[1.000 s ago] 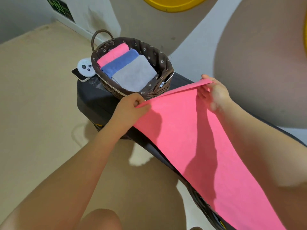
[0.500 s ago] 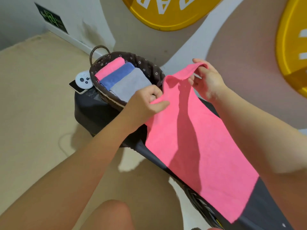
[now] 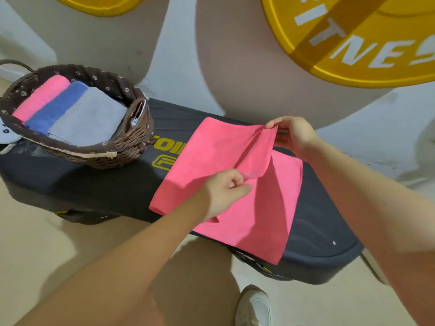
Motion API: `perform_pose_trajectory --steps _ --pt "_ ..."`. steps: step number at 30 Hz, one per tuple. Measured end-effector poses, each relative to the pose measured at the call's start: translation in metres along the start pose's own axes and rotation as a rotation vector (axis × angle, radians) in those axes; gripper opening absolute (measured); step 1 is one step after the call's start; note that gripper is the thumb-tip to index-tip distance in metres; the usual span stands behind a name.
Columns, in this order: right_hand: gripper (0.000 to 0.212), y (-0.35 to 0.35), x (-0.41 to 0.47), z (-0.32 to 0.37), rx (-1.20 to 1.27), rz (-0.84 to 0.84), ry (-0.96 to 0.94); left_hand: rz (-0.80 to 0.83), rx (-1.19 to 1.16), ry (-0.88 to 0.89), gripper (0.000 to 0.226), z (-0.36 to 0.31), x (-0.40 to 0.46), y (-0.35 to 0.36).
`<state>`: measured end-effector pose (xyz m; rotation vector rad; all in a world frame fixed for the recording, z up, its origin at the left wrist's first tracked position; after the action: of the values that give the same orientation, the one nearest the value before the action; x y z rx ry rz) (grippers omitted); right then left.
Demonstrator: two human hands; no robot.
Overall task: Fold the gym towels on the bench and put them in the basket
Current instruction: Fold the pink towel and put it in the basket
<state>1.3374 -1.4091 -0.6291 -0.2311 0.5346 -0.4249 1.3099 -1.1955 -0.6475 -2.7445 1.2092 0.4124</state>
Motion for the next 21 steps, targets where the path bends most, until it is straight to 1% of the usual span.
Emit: perform_pose_trajectory --steps 2,3,5,7,8,10,11,13,14,16,17,19,21 --pt "0.03 -0.017 0.0 -0.01 0.136 -0.039 0.036 0.053 0.023 -0.007 0.035 0.002 0.006 0.019" --pt "0.03 -0.025 0.0 -0.015 0.151 -0.056 0.041 0.082 0.042 -0.012 0.036 0.004 0.01 0.028" --pt "0.024 -0.041 0.003 -0.028 0.01 -0.125 0.014 0.144 0.073 -0.033 0.037 0.008 0.016 0.043" --pt "0.031 -0.055 0.009 -0.048 -0.213 -0.203 0.003 0.212 0.093 -0.078 0.034 0.017 0.021 0.058" --pt "0.036 -0.059 0.012 -0.058 -0.276 -0.232 0.016 0.237 0.113 -0.107 0.032 0.021 0.023 0.065" --pt "0.039 -0.063 0.018 -0.08 -0.319 -0.272 0.062 0.27 0.175 -0.153 0.03 0.032 0.026 0.076" --pt "0.037 -0.064 0.02 -0.091 -0.325 -0.286 0.095 0.281 0.21 -0.163 0.029 0.038 0.027 0.081" --pt "0.019 -0.063 0.024 -0.108 -0.376 -0.296 0.134 0.303 0.248 -0.159 0.025 0.046 0.027 0.09" --pt "0.015 -0.062 0.024 -0.113 -0.393 -0.317 0.145 0.313 0.268 -0.158 0.023 0.049 0.027 0.093" --pt "0.026 -0.062 0.028 -0.118 -0.375 -0.371 0.148 0.329 0.32 -0.169 0.022 0.055 0.027 0.097" --pt "0.028 -0.062 0.028 -0.118 -0.379 -0.385 0.134 0.34 0.351 -0.174 0.023 0.057 0.026 0.099" --pt "0.022 -0.059 0.028 -0.116 -0.482 -0.373 0.101 0.361 0.4 -0.179 0.025 0.061 0.027 0.102" --pt "0.023 -0.057 0.026 -0.111 -0.627 -0.39 0.068 0.37 0.413 -0.193 0.026 0.064 0.028 0.103"
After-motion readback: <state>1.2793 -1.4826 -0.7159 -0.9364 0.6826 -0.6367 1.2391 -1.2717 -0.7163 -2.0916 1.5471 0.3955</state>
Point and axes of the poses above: each hand's wrist, its own x-axis towards the middle knuckle, its own y-axis out of the palm, z = x × y, the point moved 3 cm from there along x, towards the middle knuckle, and after that the axes turned 11 degrees about -x, right-handed, at the moved point
